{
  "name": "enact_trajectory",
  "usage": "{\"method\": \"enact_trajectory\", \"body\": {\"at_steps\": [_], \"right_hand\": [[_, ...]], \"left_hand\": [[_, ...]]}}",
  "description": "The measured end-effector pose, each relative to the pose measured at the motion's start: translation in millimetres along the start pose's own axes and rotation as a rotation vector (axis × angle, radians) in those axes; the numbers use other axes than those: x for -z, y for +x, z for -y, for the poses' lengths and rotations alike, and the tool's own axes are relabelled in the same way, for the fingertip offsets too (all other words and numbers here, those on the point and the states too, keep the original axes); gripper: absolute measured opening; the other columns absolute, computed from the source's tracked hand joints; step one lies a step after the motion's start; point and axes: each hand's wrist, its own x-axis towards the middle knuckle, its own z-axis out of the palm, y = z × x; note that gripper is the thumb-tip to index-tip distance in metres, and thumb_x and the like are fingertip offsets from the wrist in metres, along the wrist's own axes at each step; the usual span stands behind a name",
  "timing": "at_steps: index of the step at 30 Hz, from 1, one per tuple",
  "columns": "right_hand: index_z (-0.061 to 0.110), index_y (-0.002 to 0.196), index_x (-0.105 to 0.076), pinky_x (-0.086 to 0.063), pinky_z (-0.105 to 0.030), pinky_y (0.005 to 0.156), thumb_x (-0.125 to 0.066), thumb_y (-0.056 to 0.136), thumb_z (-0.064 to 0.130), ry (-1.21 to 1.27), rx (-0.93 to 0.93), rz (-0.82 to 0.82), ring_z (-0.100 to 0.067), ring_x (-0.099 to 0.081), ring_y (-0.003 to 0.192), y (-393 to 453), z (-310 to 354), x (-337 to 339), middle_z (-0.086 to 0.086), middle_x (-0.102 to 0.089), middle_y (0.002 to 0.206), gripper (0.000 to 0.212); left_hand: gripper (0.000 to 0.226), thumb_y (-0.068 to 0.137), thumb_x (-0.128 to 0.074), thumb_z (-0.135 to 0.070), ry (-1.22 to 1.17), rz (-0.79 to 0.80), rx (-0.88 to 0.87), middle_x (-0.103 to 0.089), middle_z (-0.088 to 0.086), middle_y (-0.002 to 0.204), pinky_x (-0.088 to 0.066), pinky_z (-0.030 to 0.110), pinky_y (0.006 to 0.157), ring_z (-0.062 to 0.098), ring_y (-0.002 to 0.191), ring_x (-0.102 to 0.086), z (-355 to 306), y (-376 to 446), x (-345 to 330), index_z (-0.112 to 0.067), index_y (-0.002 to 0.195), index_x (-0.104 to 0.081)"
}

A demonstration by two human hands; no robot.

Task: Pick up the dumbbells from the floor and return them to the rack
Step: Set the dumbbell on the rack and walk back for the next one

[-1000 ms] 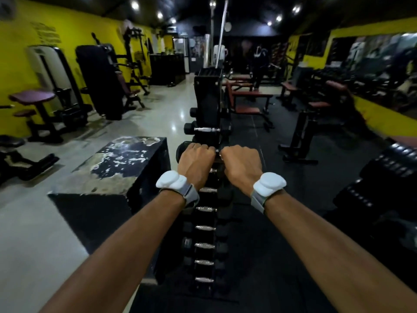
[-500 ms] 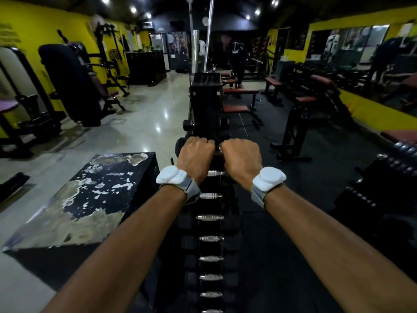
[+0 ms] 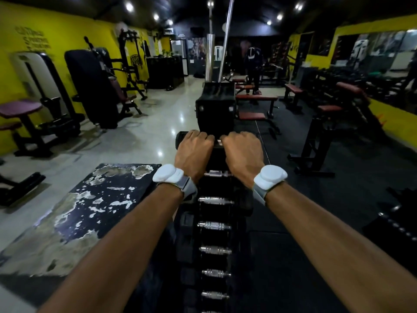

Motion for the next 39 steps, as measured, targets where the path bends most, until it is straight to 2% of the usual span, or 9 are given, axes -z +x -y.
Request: {"method": "enact_trajectory", "body": {"at_steps": [7,13,15,20,23,27,33,37,39], "right_hand": [[0.019,0.107,-0.07,-0.044,-0.037,0.072,-0.056,0.088,0.009,-0.01,-0.049,0.054,-0.032,-0.065,0.098,22.6,6.5,-22.3,-0.006,-0.07,0.105,0.027],[0.02,0.102,-0.07,-0.044,-0.038,0.071,-0.058,0.085,0.011,-0.008,-0.093,0.051,-0.032,-0.064,0.097,30.6,0.3,-30.1,-0.006,-0.07,0.103,0.023],[0.019,0.101,-0.07,-0.039,-0.037,0.067,-0.059,0.084,0.01,0.015,-0.093,0.067,-0.033,-0.065,0.096,29.2,1.6,-32.1,-0.007,-0.07,0.102,0.023],[0.014,0.102,-0.071,-0.04,-0.037,0.064,-0.062,0.082,0.005,0.008,-0.101,0.041,-0.034,-0.065,0.094,23.5,7.0,-43.5,-0.01,-0.069,0.101,0.024],[0.012,0.104,-0.071,-0.048,-0.039,0.074,-0.061,0.085,0.006,-0.003,-0.098,0.011,-0.032,-0.061,0.099,24.0,8.5,-49.9,-0.01,-0.066,0.106,0.022],[0.013,0.113,-0.069,-0.047,-0.037,0.083,-0.055,0.093,0.011,0.017,-0.096,0.005,-0.03,-0.057,0.106,25.8,8.8,-61.6,-0.009,-0.062,0.114,0.024],[0.003,0.103,-0.065,-0.038,-0.04,0.07,-0.053,0.094,0.003,0.119,-0.116,0.02,-0.036,-0.049,0.105,24.7,8.6,-59.5,-0.017,-0.051,0.115,0.015],[0.01,0.1,-0.069,-0.03,-0.032,0.063,-0.067,0.087,0.013,-0.009,-0.1,0.033,-0.03,-0.053,0.106,27.2,10.3,-58.9,-0.01,-0.052,0.117,0.014],[0.012,0.098,-0.07,-0.034,-0.031,0.059,-0.075,0.079,0.011,-0.047,-0.087,0.034,-0.029,-0.054,0.102,24.8,8.8,-60.3,-0.009,-0.052,0.114,0.02]], "left_hand": [[0.018,0.088,-0.058,-0.012,-0.049,-0.021,-0.006,-0.069,0.01,0.097,-0.044,0.037,0.091,0.032,0.099,-0.061,15.9,21.1,-22.3,-0.013,0.102,-0.069],[0.017,0.088,-0.059,-0.013,-0.081,-0.004,-0.021,-0.07,0.01,0.096,-0.049,0.039,0.081,0.032,0.095,-0.064,15.1,33.5,-30.0,-0.014,0.1,-0.07],[0.016,0.088,-0.06,-0.013,-0.086,0.006,-0.019,-0.07,0.01,0.096,-0.049,0.039,0.082,0.032,0.096,-0.064,16.2,33.8,-36.1,-0.013,0.1,-0.07],[0.018,0.082,-0.065,-0.014,-0.072,-0.001,-0.05,-0.071,0.01,0.094,-0.049,0.039,0.087,0.032,0.095,-0.063,16.6,31.6,-50.9,-0.013,0.099,-0.073],[0.022,0.081,-0.065,-0.011,-0.056,-0.017,-0.055,-0.068,0.013,0.095,-0.048,0.042,0.089,0.035,0.096,-0.061,16.3,30.7,-58.1,-0.01,0.101,-0.072],[0.024,0.08,-0.065,-0.008,-0.052,-0.009,-0.053,-0.064,0.016,0.1,-0.046,0.044,0.091,0.037,0.099,-0.057,13.6,30.3,-62.9,-0.007,0.104,-0.069],[0.025,0.08,-0.065,-0.008,-0.039,-0.034,-0.034,-0.061,0.016,0.098,-0.046,0.045,0.092,0.037,0.096,-0.056,12.5,28.4,-65.6,-0.006,0.104,-0.069],[0.03,0.081,-0.062,-0.01,-0.02,-0.035,-0.036,-0.061,0.016,0.1,-0.045,0.044,0.093,0.038,0.097,-0.055,11.5,26.9,-65.8,-0.006,0.11,-0.068],[0.031,0.082,-0.062,-0.01,-0.011,-0.035,-0.03,-0.061,0.016,0.1,-0.045,0.044,0.093,0.038,0.098,-0.055,10.2,26.7,-64.7,-0.005,0.111,-0.069]]}}
